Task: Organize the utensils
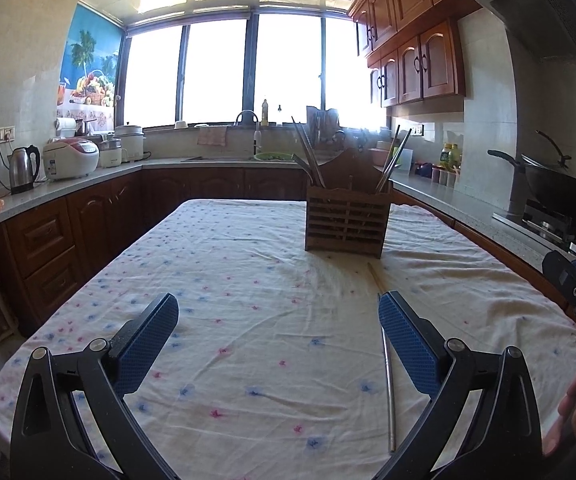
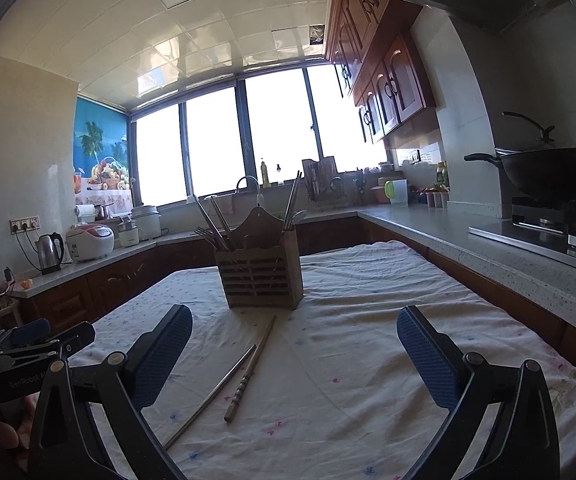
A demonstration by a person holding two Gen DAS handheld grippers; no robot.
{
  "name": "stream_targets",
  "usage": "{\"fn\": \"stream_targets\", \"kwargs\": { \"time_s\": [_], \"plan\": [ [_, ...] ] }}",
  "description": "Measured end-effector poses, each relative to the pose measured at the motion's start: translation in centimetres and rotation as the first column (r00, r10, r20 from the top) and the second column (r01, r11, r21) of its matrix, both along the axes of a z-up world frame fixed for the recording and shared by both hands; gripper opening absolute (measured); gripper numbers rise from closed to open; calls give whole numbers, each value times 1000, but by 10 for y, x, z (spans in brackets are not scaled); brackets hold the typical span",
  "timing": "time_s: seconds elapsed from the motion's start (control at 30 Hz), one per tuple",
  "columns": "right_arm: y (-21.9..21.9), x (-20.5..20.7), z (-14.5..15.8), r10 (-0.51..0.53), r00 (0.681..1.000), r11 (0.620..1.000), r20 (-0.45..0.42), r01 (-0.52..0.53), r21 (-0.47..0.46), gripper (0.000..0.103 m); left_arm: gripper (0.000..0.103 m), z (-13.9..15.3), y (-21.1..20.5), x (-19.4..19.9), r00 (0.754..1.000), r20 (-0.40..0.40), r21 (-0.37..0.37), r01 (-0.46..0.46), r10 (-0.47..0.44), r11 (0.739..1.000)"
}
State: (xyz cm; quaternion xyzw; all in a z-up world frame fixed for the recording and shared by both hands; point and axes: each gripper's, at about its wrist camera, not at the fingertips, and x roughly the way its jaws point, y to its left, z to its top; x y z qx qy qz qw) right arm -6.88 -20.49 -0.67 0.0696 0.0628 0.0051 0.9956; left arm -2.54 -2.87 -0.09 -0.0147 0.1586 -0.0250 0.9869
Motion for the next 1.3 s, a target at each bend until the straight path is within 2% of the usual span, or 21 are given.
{"fn": "stream_targets", "kwargs": {
  "time_s": [1.03, 1.3],
  "plan": [
    [12, 2, -2, 13, 1000, 1000, -10, -14, -19, 103, 103, -4, 6, -2, 999, -2, 3, -45, 45, 999],
    [12, 1, -2, 14, 1000, 1000, -9, -14, -16, 103, 103, -1, 3, -4, 998, 13, 23, -59, 59, 998]
  ]
}}
